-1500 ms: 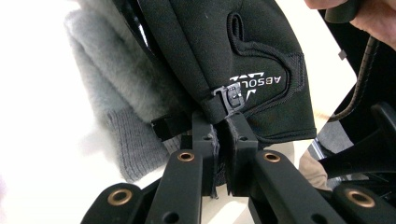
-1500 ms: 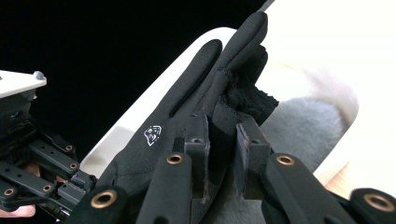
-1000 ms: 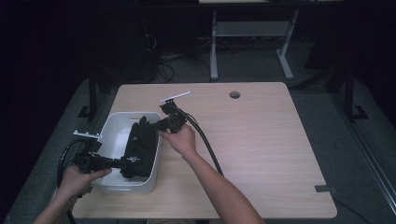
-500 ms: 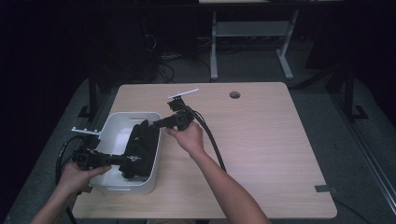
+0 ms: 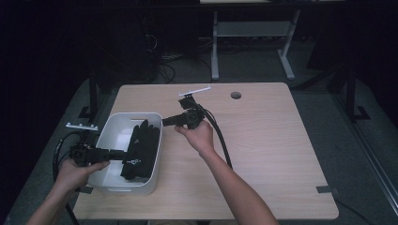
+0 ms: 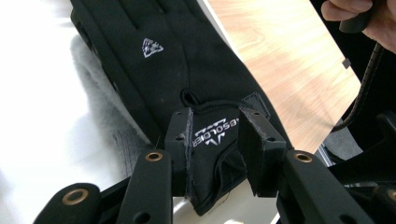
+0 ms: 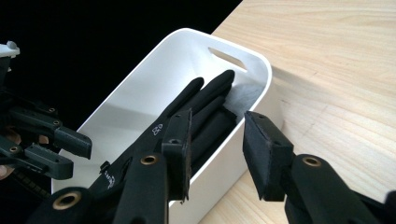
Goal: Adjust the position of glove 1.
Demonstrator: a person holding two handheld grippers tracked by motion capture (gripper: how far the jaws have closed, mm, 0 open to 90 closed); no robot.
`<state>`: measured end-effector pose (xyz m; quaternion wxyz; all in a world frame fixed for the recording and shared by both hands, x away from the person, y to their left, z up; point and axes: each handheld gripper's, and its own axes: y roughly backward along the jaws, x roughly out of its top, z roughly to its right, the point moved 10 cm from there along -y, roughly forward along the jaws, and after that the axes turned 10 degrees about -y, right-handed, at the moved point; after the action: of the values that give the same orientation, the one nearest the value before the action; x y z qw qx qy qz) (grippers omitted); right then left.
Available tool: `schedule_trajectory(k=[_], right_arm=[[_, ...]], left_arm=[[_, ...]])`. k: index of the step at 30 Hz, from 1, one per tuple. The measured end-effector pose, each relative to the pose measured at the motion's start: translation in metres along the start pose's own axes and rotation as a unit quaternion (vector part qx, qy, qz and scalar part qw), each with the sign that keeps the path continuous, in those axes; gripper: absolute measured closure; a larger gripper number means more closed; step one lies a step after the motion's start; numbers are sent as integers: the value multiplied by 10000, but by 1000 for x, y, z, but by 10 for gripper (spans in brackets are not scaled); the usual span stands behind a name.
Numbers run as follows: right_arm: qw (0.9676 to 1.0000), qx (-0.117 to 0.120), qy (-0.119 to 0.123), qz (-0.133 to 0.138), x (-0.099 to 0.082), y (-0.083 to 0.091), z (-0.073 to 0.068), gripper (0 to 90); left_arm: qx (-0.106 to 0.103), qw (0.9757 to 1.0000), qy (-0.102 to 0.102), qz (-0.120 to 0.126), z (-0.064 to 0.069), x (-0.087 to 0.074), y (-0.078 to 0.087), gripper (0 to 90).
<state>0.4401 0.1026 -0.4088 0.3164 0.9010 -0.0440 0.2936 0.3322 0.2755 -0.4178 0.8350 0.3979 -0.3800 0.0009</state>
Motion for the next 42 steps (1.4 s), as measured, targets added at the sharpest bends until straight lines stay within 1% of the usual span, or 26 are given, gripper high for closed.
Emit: schedule_trajectory(k=[4,6,7,8,11,12,13,14,15,17,18,21,24,27,28,33,34,39,41,42], right_arm=[[10000,-23,0,61,2,9,5,598],[9999,-54,3,108,2,17,9,591],[9999,-67,-34,129,2,20,10,586],[9999,-67,-34,129,2,20,10,586],[9997,-120,-86,198,1,31,17,568],[9997,-120,-86,198,1,31,17,568],[9996,-126,-91,232,2,36,20,560],[9996,-126,-91,232,2,36,20,560],[9995,-125,-93,269,3,40,22,546],[9995,-101,-117,292,3,42,22,542],[9995,-121,-82,288,2,44,23,538],[9994,-125,-108,308,2,48,25,514],[9990,-160,-158,392,3,54,29,489],[9989,-179,-167,407,3,58,31,470],[9987,-221,-162,425,3,59,32,456],[9983,-286,-183,470,3,64,38,442],[9983,-282,-226,464,3,66,38,440],[9980,-309,-218,515,3,72,42,431],[9978,-322,-235,527,2,75,44,430],[9977,-320,-229,543,1,76,45,430]], left_arm=[[-39,10000,-4,75,4,6,1,645],[-54,9999,-42,114,6,10,1,644],[-75,9998,-81,137,9,13,1,645],[-75,9998,-81,137,9,13,1,645],[-127,9998,-103,148,14,17,-3,640],[-142,9997,-130,149,15,18,-4,640],[-175,9996,-126,172,18,21,-6,633],[-175,9996,-126,172,18,21,-6,631],[-186,9996,-132,191,20,23,-7,628],[-213,9995,-158,197,23,25,-10,624],[-227,9994,-198,177,24,26,-11,624],[-259,9992,-199,216,28,30,-13,615],[-316,9990,-225,232,33,34,-16,605],[-329,9989,-274,208,35,34,-17,604],[-330,9989,-260,225,35,35,-18,602],[-349,9987,-292,235,39,39,-20,588],[-365,9986,-315,232,40,39,-20,586],[-392,9983,-336,257,43,43,-22,576],[-463,9979,-375,237,48,45,-23,567],[-463,9979,-375,237,48,45,-23,562]])
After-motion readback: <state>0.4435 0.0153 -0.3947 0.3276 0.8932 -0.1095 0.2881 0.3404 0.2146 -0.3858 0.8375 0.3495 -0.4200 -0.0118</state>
